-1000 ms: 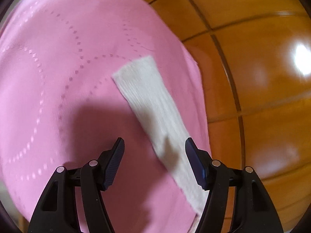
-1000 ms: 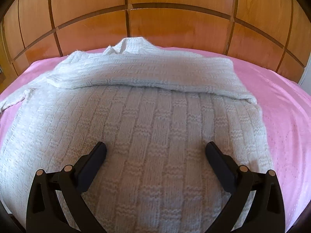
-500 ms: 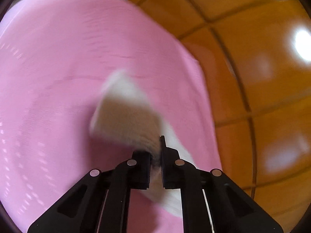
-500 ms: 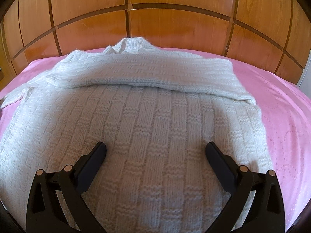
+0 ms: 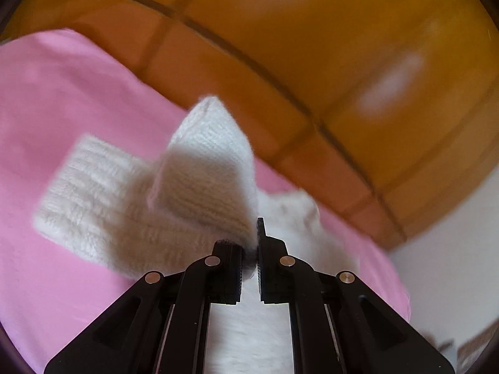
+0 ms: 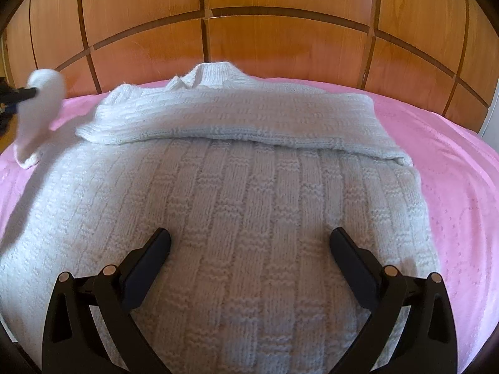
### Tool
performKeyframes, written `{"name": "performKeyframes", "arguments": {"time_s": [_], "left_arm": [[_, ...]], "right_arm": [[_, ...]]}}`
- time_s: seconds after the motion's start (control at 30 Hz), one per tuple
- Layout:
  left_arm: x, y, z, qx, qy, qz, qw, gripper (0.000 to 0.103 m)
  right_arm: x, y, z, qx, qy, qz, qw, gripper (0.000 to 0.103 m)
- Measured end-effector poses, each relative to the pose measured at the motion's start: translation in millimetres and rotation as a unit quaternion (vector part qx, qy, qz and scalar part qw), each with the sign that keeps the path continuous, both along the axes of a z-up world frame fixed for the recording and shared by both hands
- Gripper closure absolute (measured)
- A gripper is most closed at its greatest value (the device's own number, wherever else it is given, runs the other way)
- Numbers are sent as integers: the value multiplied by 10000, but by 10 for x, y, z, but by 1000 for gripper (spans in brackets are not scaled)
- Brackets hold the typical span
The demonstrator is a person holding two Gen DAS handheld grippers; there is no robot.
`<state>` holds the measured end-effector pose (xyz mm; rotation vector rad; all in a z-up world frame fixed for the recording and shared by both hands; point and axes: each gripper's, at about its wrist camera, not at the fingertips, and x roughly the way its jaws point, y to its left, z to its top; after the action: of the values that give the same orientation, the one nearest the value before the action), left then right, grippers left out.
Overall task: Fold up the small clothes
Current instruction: 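Lay the held sleeve across the sweater body and open the left gripper, then grasp the sweater side edge with the right gripper and fold it inward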
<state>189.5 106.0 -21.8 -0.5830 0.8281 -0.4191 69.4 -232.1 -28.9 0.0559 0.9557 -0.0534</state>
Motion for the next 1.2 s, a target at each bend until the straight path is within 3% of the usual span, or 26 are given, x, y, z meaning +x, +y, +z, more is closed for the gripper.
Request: {"name": "performKeyframes", "arguments": {"time_s": [0.1, 0.17, 0.23, 0.4, 0.43, 0.57, 0.63, 0.83, 0.9, 0.97, 1.0, 1.2], "left_arm": [[-51, -417, -164, 377, 168, -372, 9985, 94], [-137, -587, -267, 650, 260, -572, 9959, 67], [-218, -628, -311, 675, 228, -631, 9955, 53], [-545, -544, -457, 809, 162, -699, 9941, 53], [-566, -521, -475, 852, 159, -676, 9939, 53], [-611, -442, -591, 901, 208, -493, 9945, 53], [-637, -403, -643, 922, 234, -414, 9946, 53], [-644, -382, -732, 928, 162, -431, 9946, 53], [-659, -388, -750, 957, 93, -455, 9943, 53], [-665, -383, -752, 940, 58, -454, 9945, 53], [-669, -375, -758, 917, 47, -449, 9948, 53], [-684, -370, -766, 955, 0, -448, 9944, 53]], "right_arm": [[-7, -5, -2, 35, -12, 0, 10000, 2], [-16, -10, -7, 63, -23, -1, 10000, 2], [-15, -14, -8, 82, -29, 2, 10000, 2], [21, -29, 33, 151, 72, 13, 9999, 2], [39, -37, 66, 241, 99, -8, 9997, 6], [231, 53, 264, 1406, 133, 233, 9897, 28], [374, 219, 323, 1695, 167, 514, 9840, 40], [983, 799, 40, 2491, 926, 915, 9597, 47], [1106, 924, -6, 2415, 975, 896, 9613, 48], [1169, 1049, 5, 2218, 976, 929, 9657, 73], [1173, 1094, 30, 2121, 1005, 976, 9672, 93], [1208, 1101, 725, 1637, 15, 1285, 9781, 95]]}}
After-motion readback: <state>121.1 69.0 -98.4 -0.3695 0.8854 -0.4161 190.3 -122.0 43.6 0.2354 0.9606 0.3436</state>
